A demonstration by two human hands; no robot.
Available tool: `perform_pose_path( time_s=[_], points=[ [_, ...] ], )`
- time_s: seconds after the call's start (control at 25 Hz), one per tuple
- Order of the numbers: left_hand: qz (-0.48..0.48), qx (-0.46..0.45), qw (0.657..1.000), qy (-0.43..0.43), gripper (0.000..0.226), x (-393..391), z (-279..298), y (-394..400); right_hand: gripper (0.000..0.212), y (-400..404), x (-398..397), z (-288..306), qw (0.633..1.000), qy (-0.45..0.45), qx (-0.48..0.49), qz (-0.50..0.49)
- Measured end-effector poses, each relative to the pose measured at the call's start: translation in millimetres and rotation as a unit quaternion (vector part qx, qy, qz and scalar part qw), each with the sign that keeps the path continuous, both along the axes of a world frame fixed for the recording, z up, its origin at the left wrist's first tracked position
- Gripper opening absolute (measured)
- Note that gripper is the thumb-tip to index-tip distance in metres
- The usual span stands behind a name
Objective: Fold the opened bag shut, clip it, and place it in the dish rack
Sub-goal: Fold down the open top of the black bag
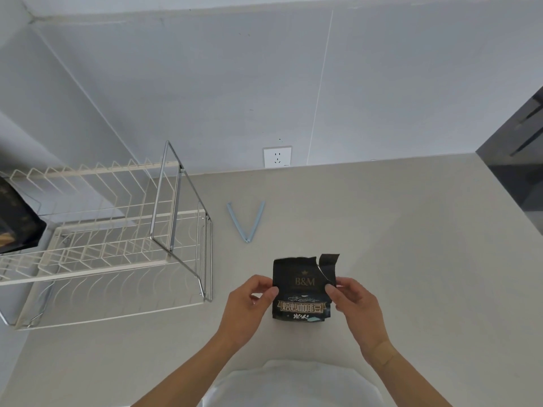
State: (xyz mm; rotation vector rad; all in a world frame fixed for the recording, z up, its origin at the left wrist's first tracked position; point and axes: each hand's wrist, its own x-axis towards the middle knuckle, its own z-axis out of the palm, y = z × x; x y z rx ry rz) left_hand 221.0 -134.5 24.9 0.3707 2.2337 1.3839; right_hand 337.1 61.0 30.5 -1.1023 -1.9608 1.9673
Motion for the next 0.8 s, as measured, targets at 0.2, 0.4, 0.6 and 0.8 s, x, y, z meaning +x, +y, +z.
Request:
perform_pose_path(
  time_s=[0.2,0.4,0.6,0.8],
  points=[
    [-0.016,-0.046,0.989,0.143,0.030,7.4,0.0,4.4,0.045,-8.4,6.2,-0.1,0.980,0.022,0.191,0.047],
    [-0.042,-0.059,0.971,0.230,0.020,2.1,-4.5,3.9,0.031,-6.4,6.0,-2.0,0.943,-0.021,0.317,0.095],
    [-0.056,-0.070,0.958,0.273,0.012,-1.6,-7.8,3.0,0.016,-1.6,-0.7,1.1,0.890,-0.022,0.438,0.125],
    [-0.153,-0.099,0.915,0.360,0.011,-12.4,0.4,8.1,0.013,-0.4,-12.0,5.6,0.849,0.018,0.486,0.205]
  ],
)
